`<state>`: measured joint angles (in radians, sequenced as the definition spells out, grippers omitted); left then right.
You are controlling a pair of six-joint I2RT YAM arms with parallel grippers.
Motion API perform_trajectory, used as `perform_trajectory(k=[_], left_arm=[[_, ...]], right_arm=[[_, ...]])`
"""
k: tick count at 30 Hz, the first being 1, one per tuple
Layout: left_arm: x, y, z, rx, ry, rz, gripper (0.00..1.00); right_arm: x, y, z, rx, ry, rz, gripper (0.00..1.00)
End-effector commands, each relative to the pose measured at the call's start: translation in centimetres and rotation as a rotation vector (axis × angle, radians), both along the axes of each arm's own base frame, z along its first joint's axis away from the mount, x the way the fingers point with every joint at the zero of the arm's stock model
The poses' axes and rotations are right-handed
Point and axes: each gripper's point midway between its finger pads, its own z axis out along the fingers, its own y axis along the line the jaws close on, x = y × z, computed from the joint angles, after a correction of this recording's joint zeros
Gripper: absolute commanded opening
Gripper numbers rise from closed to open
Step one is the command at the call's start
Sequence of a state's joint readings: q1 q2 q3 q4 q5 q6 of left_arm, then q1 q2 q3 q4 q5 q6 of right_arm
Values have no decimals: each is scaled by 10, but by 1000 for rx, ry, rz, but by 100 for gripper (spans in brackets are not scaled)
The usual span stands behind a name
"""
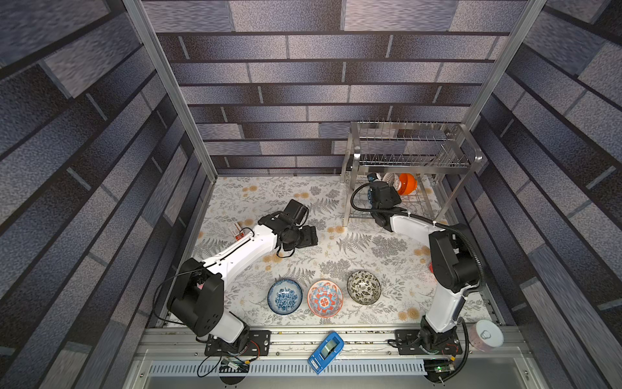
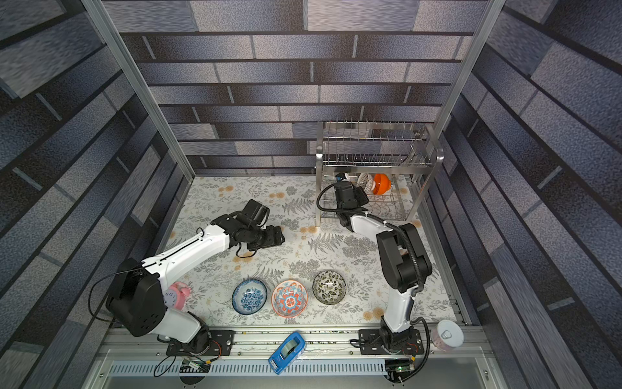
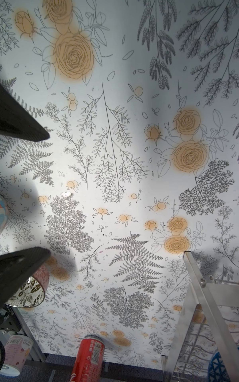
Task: Load bowls into a dish rack
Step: Place the bowl in the dish rack.
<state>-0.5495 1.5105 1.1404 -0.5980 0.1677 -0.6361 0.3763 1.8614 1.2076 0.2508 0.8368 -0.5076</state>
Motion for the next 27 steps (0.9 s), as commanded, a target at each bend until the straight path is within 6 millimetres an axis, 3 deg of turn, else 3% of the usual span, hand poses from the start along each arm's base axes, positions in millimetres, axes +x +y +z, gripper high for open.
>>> perform_trajectory(k=[1, 27], left_arm=[[6, -3, 9, -13, -9, -16, 83], [13, -6, 1, -9, 21, -17, 83]], right_arm=[[17, -1, 34, 23, -123, -30, 0], [54, -4, 31, 17, -154, -43, 0]])
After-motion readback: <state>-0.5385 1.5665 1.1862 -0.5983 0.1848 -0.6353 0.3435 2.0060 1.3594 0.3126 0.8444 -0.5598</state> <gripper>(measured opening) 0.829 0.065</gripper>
